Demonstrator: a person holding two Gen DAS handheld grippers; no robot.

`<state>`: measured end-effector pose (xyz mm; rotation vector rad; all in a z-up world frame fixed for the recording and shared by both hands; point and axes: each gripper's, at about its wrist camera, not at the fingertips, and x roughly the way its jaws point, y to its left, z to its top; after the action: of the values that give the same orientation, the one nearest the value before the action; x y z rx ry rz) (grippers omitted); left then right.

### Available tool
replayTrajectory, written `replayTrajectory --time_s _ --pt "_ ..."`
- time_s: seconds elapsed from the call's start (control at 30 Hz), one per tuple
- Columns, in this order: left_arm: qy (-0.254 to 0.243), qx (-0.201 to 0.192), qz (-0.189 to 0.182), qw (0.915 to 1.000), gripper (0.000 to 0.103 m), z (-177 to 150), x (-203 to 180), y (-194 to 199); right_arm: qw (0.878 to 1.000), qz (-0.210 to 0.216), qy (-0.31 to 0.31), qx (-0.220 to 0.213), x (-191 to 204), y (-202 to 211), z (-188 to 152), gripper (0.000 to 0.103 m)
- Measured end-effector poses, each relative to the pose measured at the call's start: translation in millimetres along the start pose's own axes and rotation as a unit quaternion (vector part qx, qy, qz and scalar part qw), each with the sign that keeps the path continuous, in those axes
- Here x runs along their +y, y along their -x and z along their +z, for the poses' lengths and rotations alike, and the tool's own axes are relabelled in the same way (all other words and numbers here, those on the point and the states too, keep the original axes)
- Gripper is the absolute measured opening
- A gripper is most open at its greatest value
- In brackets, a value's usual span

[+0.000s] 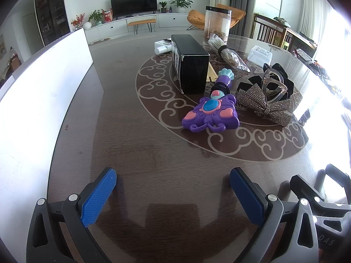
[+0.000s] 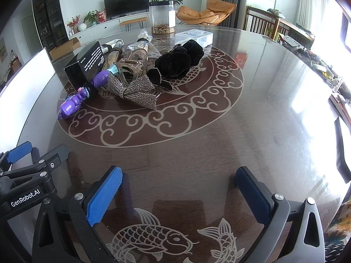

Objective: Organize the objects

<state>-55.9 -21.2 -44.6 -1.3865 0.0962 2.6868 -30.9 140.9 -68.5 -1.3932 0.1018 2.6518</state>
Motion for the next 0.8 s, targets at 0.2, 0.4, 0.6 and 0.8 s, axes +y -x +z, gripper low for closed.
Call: replayTrajectory --time_s 0.2,0.4,0.6,0.8 --pt "0.0 0.0 0.0 1.0 0.103 -1.4 -0.3 1.2 1.0 0.0 0.0 0.0 0.0 -0.2 0.1 0.103" --pt "0.0 0.0 0.0 1.0 0.103 -1.0 -0.2 0.9 1.0 0.0 0.0 0.0 0.0 -0.5 0.1 0.103" --pt "0.0 0.0 0.0 1.0 0.103 -0.4 0.0 0.3 1.0 0.0 0.0 0.0 0.1 -0.8 0.2 0.103" --pt "-0.001 0.0 0.0 1.0 0.103 0.1 0.3 -0.1 1.0 0.0 0.0 0.0 0.1 -1.0 0.3 0.103"
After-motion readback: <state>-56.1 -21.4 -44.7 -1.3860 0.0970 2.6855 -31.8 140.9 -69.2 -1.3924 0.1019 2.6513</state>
